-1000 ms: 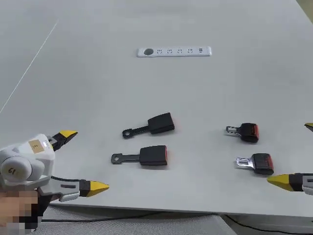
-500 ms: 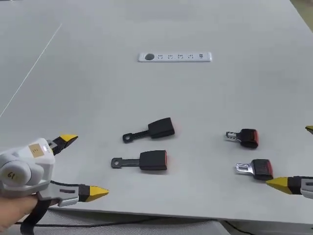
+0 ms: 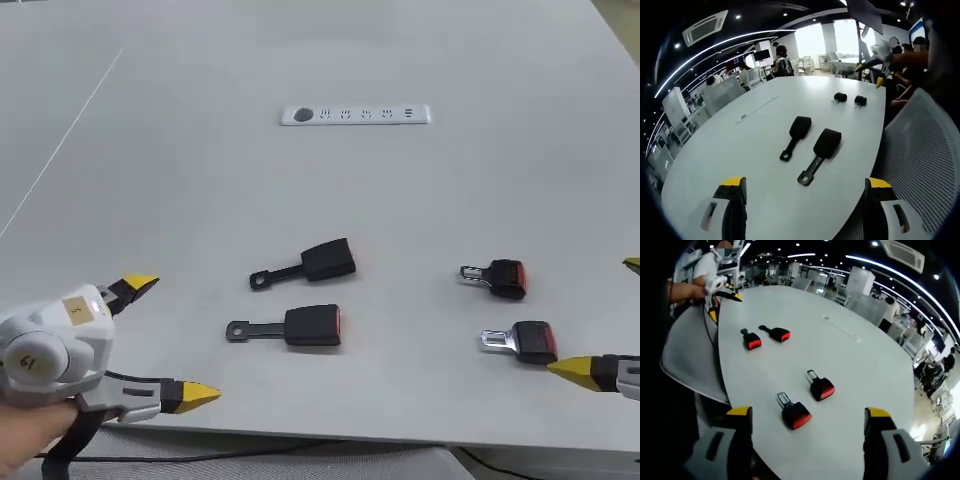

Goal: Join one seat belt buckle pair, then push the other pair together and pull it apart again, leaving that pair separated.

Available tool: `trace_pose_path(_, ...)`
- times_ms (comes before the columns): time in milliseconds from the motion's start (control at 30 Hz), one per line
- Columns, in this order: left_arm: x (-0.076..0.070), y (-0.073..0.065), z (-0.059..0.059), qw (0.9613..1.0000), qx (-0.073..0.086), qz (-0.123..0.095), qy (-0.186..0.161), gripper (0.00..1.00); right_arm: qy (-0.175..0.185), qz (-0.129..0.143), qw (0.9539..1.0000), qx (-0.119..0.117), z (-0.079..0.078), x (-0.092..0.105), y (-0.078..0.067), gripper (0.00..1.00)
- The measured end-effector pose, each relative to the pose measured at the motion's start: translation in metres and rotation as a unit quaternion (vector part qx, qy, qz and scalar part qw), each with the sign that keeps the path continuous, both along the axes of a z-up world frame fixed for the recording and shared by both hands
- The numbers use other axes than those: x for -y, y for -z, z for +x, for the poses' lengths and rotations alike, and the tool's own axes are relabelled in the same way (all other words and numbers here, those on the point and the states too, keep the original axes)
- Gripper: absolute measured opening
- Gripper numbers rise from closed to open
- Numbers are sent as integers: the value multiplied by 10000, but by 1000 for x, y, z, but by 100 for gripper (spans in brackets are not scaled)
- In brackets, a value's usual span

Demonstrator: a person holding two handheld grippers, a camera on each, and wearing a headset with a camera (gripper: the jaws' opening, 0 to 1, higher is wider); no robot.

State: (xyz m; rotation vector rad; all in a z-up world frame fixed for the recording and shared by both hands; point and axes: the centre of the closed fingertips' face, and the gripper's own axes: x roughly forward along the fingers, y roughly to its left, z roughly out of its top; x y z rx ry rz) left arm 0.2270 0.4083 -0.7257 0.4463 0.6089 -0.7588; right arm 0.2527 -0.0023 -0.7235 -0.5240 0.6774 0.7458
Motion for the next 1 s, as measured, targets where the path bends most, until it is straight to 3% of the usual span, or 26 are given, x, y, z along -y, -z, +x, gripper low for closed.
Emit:
trace_pose_path(133,-2,0,1,10000,25,23,-50,99,-50,-90,9999,-14,-4,0,3,95)
trace_pose_path(200,-3,2,1,9998,57,175,18,99,-72,-109,9999,-24,-5,0,3,93)
trace_pose_path(233,-6,5,1,9993,80,369,64,99,-75,-104,9999,-22,-5,0,3,93)
trace_pose_path(367,-10,9,3,9988,68,474,42,100,-71,-71,9999,-12,-6,-1,1,91)
trace_pose_path(400,-12,10,3,9987,66,501,27,100,-27,-43,9998,-202,-10,-1,3,89)
trace_pose_path(533,-11,12,0,9989,-35,467,19,99,39,-20,9997,-239,-10,-1,3,92)
trace_pose_path(633,-11,13,1,9987,-34,514,20,97,-52,-214,9995,-220,-10,1,5,92)
trace_pose_path(833,-12,18,-1,9976,-126,677,50,90,-310,-277,9986,-328,-13,-2,8,83)
trace_pose_path(1000,-12,20,-3,9967,-217,781,83,85,-763,-521,9950,-389,-16,-6,14,73)
